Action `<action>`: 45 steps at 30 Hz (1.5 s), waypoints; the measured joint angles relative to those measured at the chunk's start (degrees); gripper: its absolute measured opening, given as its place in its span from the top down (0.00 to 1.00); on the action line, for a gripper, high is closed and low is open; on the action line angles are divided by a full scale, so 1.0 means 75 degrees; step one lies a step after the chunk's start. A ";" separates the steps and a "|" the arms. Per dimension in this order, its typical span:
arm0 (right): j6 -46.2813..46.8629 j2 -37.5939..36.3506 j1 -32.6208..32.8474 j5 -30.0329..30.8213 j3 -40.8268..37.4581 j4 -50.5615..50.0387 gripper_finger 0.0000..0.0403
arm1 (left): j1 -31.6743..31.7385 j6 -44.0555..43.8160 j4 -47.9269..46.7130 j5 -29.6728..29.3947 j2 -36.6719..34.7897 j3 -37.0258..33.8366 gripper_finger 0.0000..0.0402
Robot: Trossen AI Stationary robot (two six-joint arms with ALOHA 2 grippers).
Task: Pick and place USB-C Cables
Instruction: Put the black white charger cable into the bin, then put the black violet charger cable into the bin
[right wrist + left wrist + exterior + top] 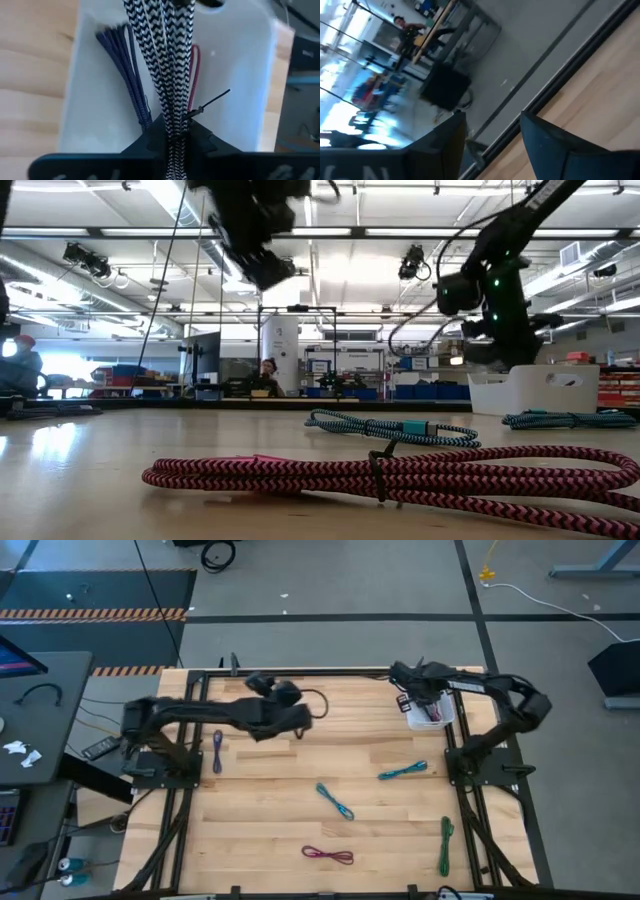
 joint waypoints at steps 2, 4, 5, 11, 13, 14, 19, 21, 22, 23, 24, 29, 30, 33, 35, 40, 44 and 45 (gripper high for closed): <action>0.0040 0.0276 -0.0036 -0.0023 0.0000 0.0000 0.84 | -0.0207 -0.0271 0.0031 0.0007 -0.0559 -0.0237 0.53; 0.0079 0.0528 -0.0053 -0.0005 0.0000 0.0008 0.80 | -0.0463 -0.0478 0.0035 -0.0035 -0.1046 -0.0468 0.54; 0.0054 0.0627 -0.0053 0.0003 0.0000 0.0024 0.78 | -0.0598 -0.0566 0.0029 -0.0071 -0.1239 -0.0593 0.54; -0.0315 0.0887 0.0028 0.0147 0.0000 0.0128 0.68 | -0.1356 -0.0724 0.0052 -0.0677 -0.1968 -0.1125 0.55; -0.0479 0.0804 0.0090 0.0161 0.0000 0.0184 0.65 | -0.1485 -0.0832 0.0042 -0.0885 -0.2026 -0.1133 0.54; -0.0567 0.0706 0.0119 0.0161 0.0004 0.0182 0.64 | -0.1525 -0.0836 0.0041 -0.0942 -0.2042 -0.1133 0.55; -0.0946 0.0047 0.0329 0.0083 0.0364 0.0082 0.59 | -0.1605 -0.0829 0.0093 -0.1118 -0.2044 -0.1133 0.56; -0.1214 -0.0299 0.0480 -0.0183 0.0636 0.0083 0.58 | -0.1603 -0.0829 0.0090 -0.1118 -0.2044 -0.1133 0.56; -0.1380 -0.0489 0.0566 -0.0397 0.0788 0.0131 0.58 | -0.1603 -0.0829 0.0090 -0.1118 -0.2044 -0.1133 0.56; -0.1532 -0.0682 0.0684 -0.0592 0.0932 0.0168 0.58 | -0.1603 -0.0826 0.0090 -0.1118 -0.2042 -0.1133 0.56; -0.1666 -0.0873 0.0803 -0.0732 0.1094 0.0251 0.58 | -0.1603 -0.0826 0.0088 -0.1121 -0.2043 -0.1133 0.56; -0.1903 -0.1757 0.1442 -0.0861 0.1510 0.0400 0.58 | -0.1691 -0.0829 -0.0006 -0.1118 -0.2039 -0.1133 0.57; -0.2048 -0.1901 0.1535 -0.0826 0.1510 0.0446 0.58 | -0.1718 -0.0829 -0.0006 -0.1118 -0.2039 -0.1133 0.57; -0.2680 -0.2191 0.1674 -0.0713 0.1510 0.0562 0.58 | -0.1789 -0.0829 -0.0013 -0.1118 -0.2039 -0.1133 0.57; -0.2999 -0.2274 0.1724 -0.0729 0.1510 0.0849 0.58 | -0.1837 -0.0831 -0.0037 -0.1118 -0.2039 -0.1133 0.57; -0.3627 -0.2237 0.1745 -0.1188 0.1374 0.1244 0.58 | -0.1921 -0.0832 -0.0121 -0.1115 -0.2039 -0.1133 0.57; -0.4059 -0.2117 0.1898 -0.3737 0.0515 0.3186 0.58 | -0.1916 -0.0834 -0.0169 -0.0884 -0.2036 -0.1130 0.57; -0.4139 -0.2069 0.2034 -0.4652 0.0145 0.4045 0.58 | -0.1893 -0.0854 -0.0166 -0.0800 -0.2036 -0.1130 0.57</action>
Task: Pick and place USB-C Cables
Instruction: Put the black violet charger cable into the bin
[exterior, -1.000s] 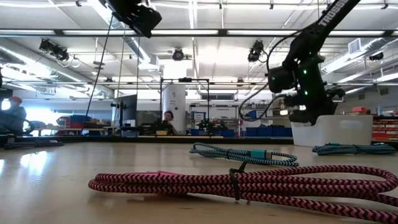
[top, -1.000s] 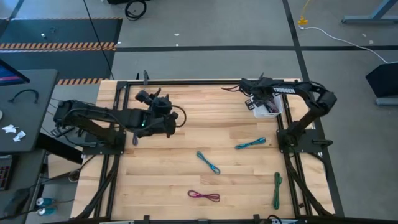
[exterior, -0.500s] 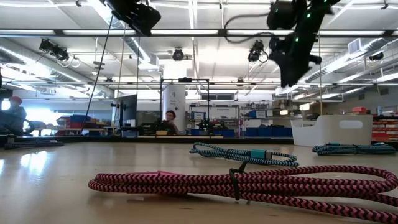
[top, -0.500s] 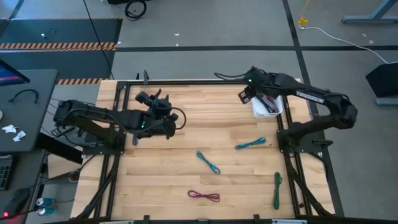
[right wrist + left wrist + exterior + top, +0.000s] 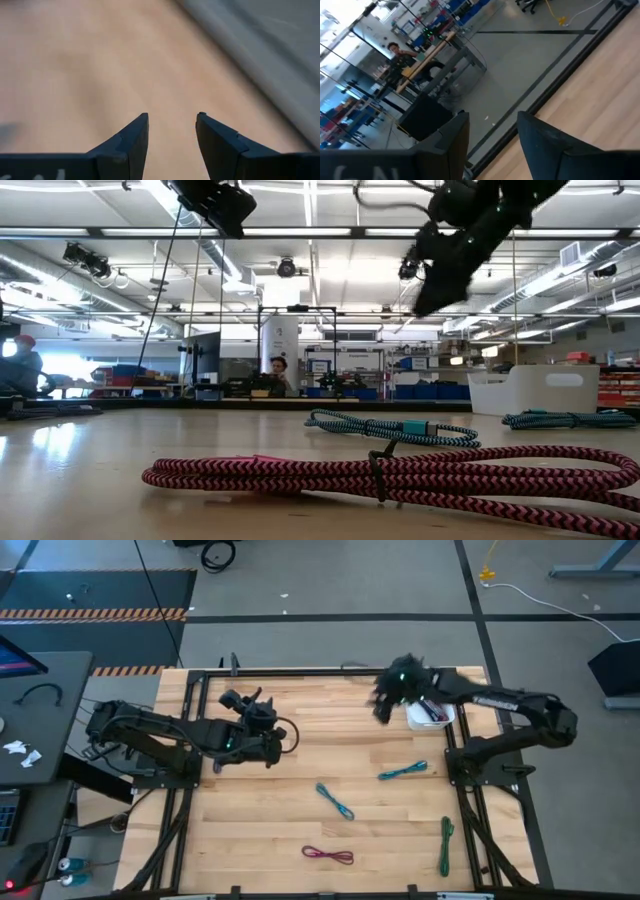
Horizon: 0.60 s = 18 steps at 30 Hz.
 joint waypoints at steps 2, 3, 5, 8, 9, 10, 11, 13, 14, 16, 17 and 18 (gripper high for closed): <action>-0.0089 0.0154 0.0333 -0.1660 -0.0839 0.2108 0.58 | 0.0049 -0.0211 0.0005 0.0189 0.0012 0.0000 0.57; -0.0112 0.0250 0.0537 -0.2315 -0.1243 0.3188 0.58 | 0.0089 -0.0348 0.0006 0.0304 0.0032 0.0007 0.57; -0.0178 0.0484 0.0975 -0.3291 -0.1998 0.5541 0.58 | 0.0175 -0.0578 -0.0008 0.0627 0.0052 0.0009 0.57; -0.0491 0.0919 0.1665 -0.3702 -0.2816 0.8293 0.58 | 0.0279 -0.0674 -0.0010 0.1569 0.0050 0.0009 0.57; -0.0727 0.1093 0.1865 -0.3718 -0.2993 0.8845 0.58 | 0.0318 -0.0535 -0.0025 0.1974 0.0050 0.0009 0.57; -0.0917 0.1267 0.2049 -0.3717 -0.3114 0.9253 0.58 | 0.0357 -0.0375 -0.0069 0.2355 0.0050 0.0009 0.57; -0.1073 0.1397 0.2208 -0.3695 -0.3162 0.9501 0.58 | 0.0390 -0.0354 -0.0160 0.2702 0.0050 0.0009 0.57; -0.1176 0.1564 0.2459 -0.3502 -0.3147 0.9732 0.58 | 0.0476 -0.0512 -0.0570 0.3455 0.0050 0.0009 0.57; -0.1116 0.1630 0.2568 -0.3299 -0.3124 0.9739 0.58 | 0.0542 -0.0814 -0.0873 0.3933 0.0050 0.0009 0.57; -0.1026 0.1726 0.2761 -0.2798 -0.3124 0.9647 0.58 | 0.0708 -0.1633 -0.1622 0.4947 0.0094 0.0009 0.57; -0.1106 0.1723 0.2841 -0.2645 -0.3124 0.9538 0.58 | 0.0784 -0.2129 -0.2061 0.5431 0.0131 0.0009 0.57; -0.1283 0.1717 0.2912 -0.2501 -0.3124 0.9458 0.58 | 0.0850 -0.2630 -0.2571 0.5872 0.0160 0.0009 0.57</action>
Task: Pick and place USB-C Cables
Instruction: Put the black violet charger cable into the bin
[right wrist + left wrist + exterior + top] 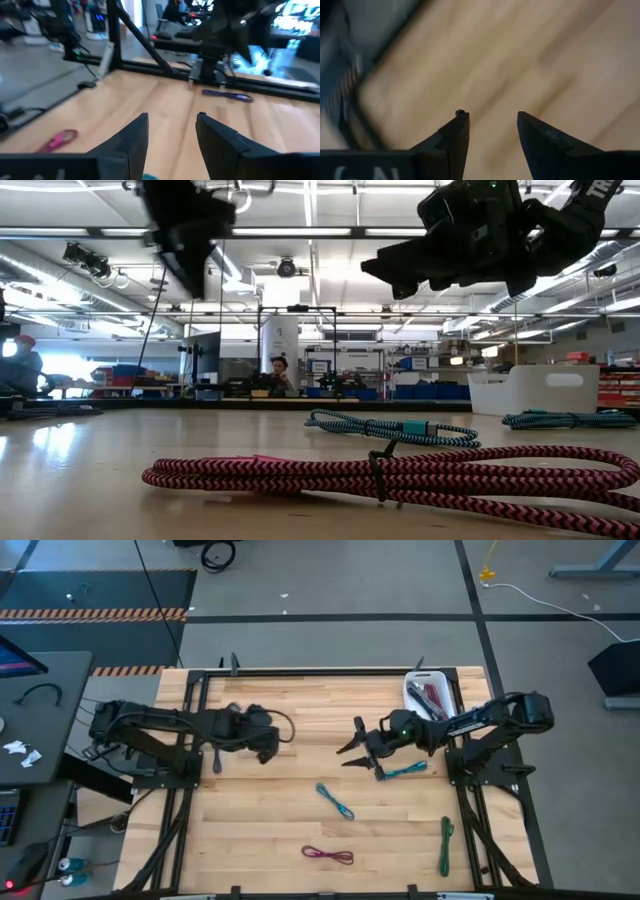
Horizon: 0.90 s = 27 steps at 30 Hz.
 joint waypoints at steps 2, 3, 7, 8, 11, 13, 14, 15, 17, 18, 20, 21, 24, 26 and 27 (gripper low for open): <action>-0.0271 -0.0029 0.0113 0.0105 0.0000 -0.0333 0.57 | 0.0073 -0.0939 -0.0917 0.0569 0.0099 0.0000 0.57; -0.0298 -0.0032 0.0156 0.0110 0.0000 -0.0478 0.57 | 0.0090 -0.1357 -0.1293 0.0781 0.0155 0.0000 0.57; -0.0323 -0.0012 0.0347 0.0126 -0.0001 -0.0943 0.57 | 0.0044 -0.2344 -0.2140 0.1209 0.0384 0.0000 0.57; -0.0358 0.0022 0.0399 0.0149 -0.0003 -0.1023 0.57 | 0.0029 -0.2405 -0.2182 0.1306 0.0445 0.0000 0.57; -0.0376 0.0094 0.0502 0.0212 -0.0009 -0.1156 0.56 | 0.0043 -0.2448 -0.2177 0.1674 0.0675 -0.0003 0.57; -0.0426 0.0174 0.0556 0.0349 -0.0003 -0.1172 0.55 | 0.0140 -0.2333 -0.2189 0.2040 0.0869 -0.0003 0.56; -0.0431 0.0231 0.0572 0.0355 -0.0006 -0.1172 0.55 | 0.0180 -0.2305 -0.2173 0.2130 0.0963 -0.0031 0.55; -0.0434 0.0278 0.0593 0.0374 -0.0006 -0.1149 0.54 | 0.0225 -0.2238 -0.2097 0.2200 0.1018 -0.0132 0.54; -0.0433 0.0362 0.0615 0.0408 -0.0006 -0.1115 0.52 | 0.0367 -0.2112 -0.1816 0.2507 0.1067 -0.0585 0.48; -0.0432 0.0363 0.0624 0.0469 -0.0006 -0.1178 0.51 | 0.0455 -0.2104 -0.1510 0.2782 0.1076 -0.0952 0.45; -0.0439 0.0359 0.0644 0.0647 -0.0006 -0.1207 0.49 | 0.0680 -0.2077 -0.0932 0.3414 0.1099 -0.1829 0.38; -0.0447 0.0358 0.0652 0.0738 -0.0006 -0.1232 0.48 | 0.0798 -0.2078 -0.0662 0.3727 0.1097 -0.2313 0.34; -0.0500 0.0358 0.0652 0.0790 -0.0006 -0.1147 0.45 | 0.1170 -0.2137 0.0212 0.4407 0.1096 -0.3655 0.25; -0.0572 0.0361 0.0652 0.0950 -0.0006 -0.1154 0.44 | 0.1417 -0.2160 0.0664 0.4708 0.1041 -0.4265 0.22; -0.0580 0.0361 0.0652 0.0986 -0.0006 -0.1153 0.44 | 0.1540 -0.2159 0.0820 0.4841 0.0955 -0.4467 0.21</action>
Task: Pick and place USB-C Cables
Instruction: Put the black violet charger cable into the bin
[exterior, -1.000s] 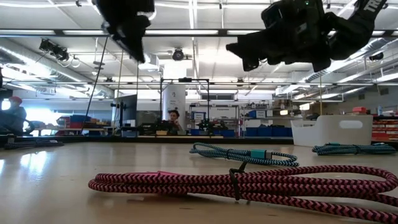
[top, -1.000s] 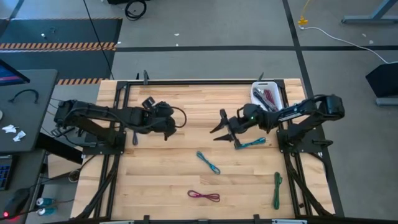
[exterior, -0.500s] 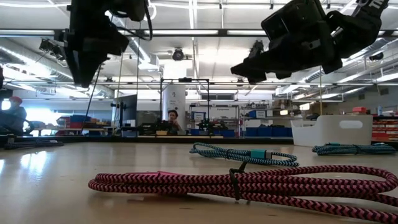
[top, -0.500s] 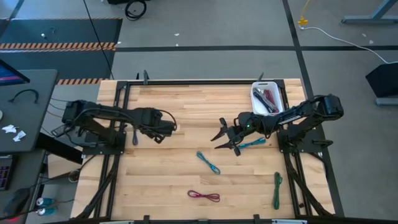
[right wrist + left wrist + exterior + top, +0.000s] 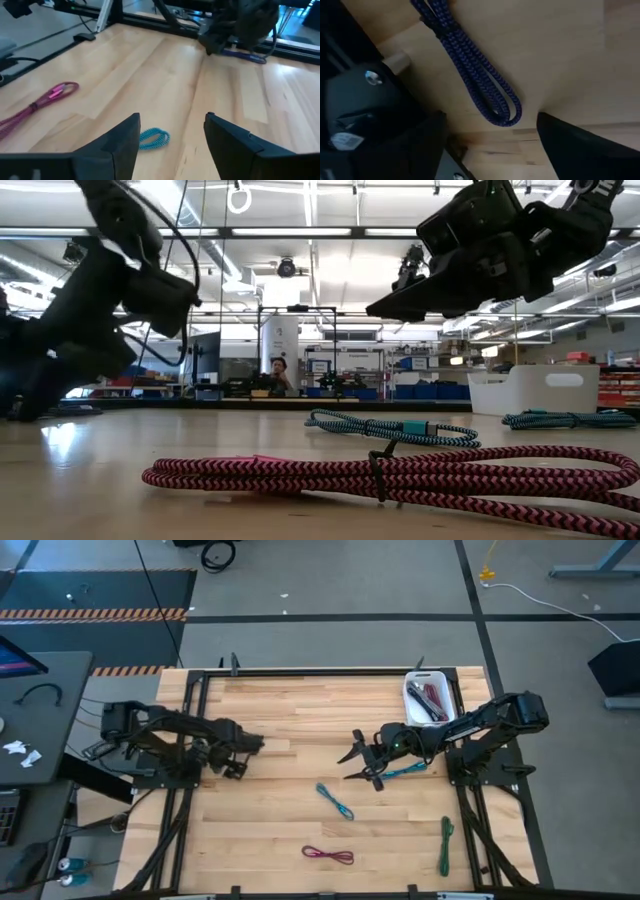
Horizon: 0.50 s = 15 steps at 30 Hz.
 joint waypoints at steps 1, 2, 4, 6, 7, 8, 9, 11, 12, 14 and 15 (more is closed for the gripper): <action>0.0002 0.0000 0.0000 0.0073 0.0000 0.0029 0.44 | 0.0115 0.0028 0.0090 0.0082 -0.0022 -0.0053 0.21; 0.0002 0.0000 -0.0003 0.0097 0.0000 0.0052 0.44 | 0.0221 0.0140 0.0144 0.0075 -0.0052 -0.0065 0.22; 0.0002 0.0000 0.0000 0.0112 0.0000 0.0059 0.44 | 0.0418 0.0348 0.0121 -0.0114 -0.0118 0.0010 0.23; 0.0002 -0.0003 0.0003 0.0098 0.0000 0.0057 0.44 | 0.0679 0.0455 0.0093 -0.0283 -0.0142 0.0101 0.25; 0.0002 -0.0003 0.0011 0.0091 0.0000 0.0058 0.45 | 0.0872 0.0548 0.0079 -0.0271 -0.0160 0.0099 0.25; 0.0002 -0.0003 0.0015 0.0089 0.0000 0.0045 0.45 | 0.1043 0.0607 0.0067 -0.0249 -0.0156 0.0058 0.26; 0.0005 -0.0003 0.0030 0.0091 0.0000 0.0014 0.45 | 0.1181 0.0649 0.0081 -0.0249 -0.0134 -0.0001 0.27; 0.0003 -0.0003 0.0048 0.0085 0.0000 -0.0026 0.45 | 0.1448 0.0806 0.0187 -0.0152 -0.0156 -0.0117 0.27; 0.0005 -0.0003 0.0058 0.0081 0.0000 -0.0062 0.45 | 0.1562 0.0894 0.0243 -0.0059 -0.0156 -0.0161 0.28; -0.0002 -0.0003 0.0064 0.0083 0.0000 -0.0126 0.45 | 0.1752 0.1148 0.0336 0.0007 -0.0159 -0.0205 0.29; -0.0022 -0.0003 0.0064 0.0083 0.0000 -0.0154 0.45 | 0.1858 0.1263 0.0369 0.0052 -0.0159 -0.0221 0.30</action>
